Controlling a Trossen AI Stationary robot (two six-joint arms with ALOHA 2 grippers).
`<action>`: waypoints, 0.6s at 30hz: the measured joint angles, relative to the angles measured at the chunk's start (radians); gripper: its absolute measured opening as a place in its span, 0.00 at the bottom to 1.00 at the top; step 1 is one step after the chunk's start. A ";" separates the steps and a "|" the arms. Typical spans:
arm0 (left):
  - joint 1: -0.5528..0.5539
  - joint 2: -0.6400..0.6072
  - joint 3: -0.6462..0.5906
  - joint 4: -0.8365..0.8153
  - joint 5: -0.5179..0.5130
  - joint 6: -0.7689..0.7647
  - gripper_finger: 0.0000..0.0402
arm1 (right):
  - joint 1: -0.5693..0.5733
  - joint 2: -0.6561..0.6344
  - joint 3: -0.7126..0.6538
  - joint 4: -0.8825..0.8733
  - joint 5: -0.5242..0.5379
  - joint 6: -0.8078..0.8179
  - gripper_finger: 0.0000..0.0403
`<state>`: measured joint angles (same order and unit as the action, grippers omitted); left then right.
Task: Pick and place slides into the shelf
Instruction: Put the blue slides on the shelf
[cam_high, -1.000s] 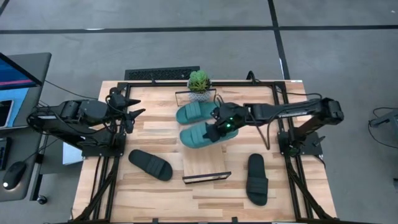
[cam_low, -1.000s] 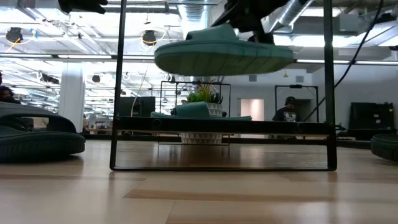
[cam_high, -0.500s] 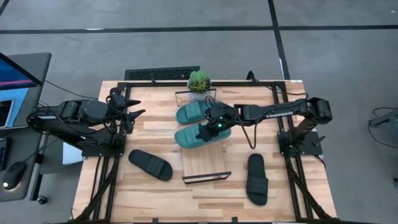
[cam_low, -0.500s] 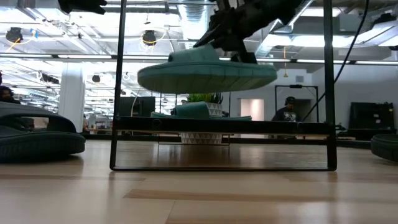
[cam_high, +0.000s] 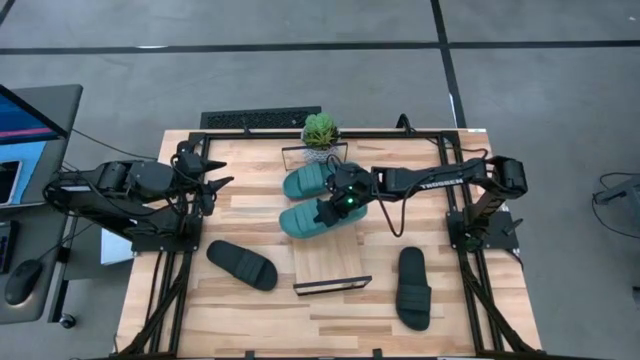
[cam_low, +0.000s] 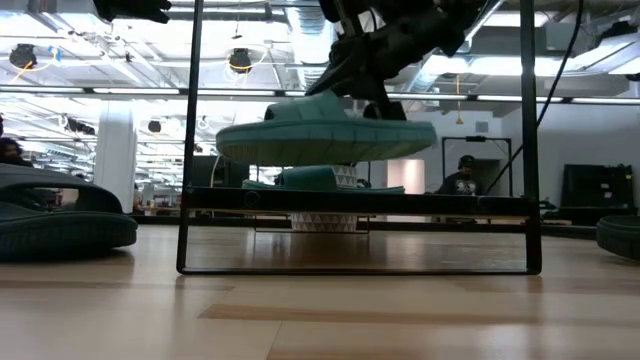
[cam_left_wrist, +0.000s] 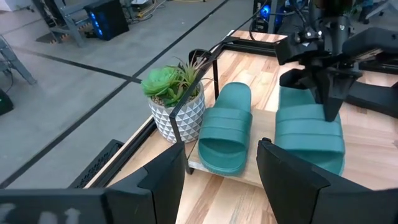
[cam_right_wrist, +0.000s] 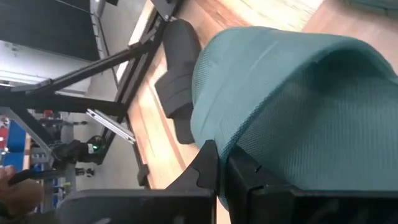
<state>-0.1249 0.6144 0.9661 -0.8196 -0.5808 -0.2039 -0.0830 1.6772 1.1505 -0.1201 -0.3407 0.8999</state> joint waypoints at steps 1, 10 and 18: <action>0.000 0.000 0.000 0.000 0.000 0.000 0.47 | -0.004 0.000 0.000 -0.002 0.000 -0.002 0.00; 0.000 0.000 0.000 0.000 0.000 0.001 0.47 | -0.045 -0.001 0.000 -0.002 -0.004 -0.019 0.00; 0.000 0.000 0.000 -0.001 0.000 0.002 0.47 | -0.053 -0.001 0.000 -0.020 -0.020 -0.035 0.00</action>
<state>-0.1249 0.6145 0.9661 -0.8202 -0.5808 -0.2020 -0.1356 1.6764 1.1503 -0.1398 -0.3607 0.8644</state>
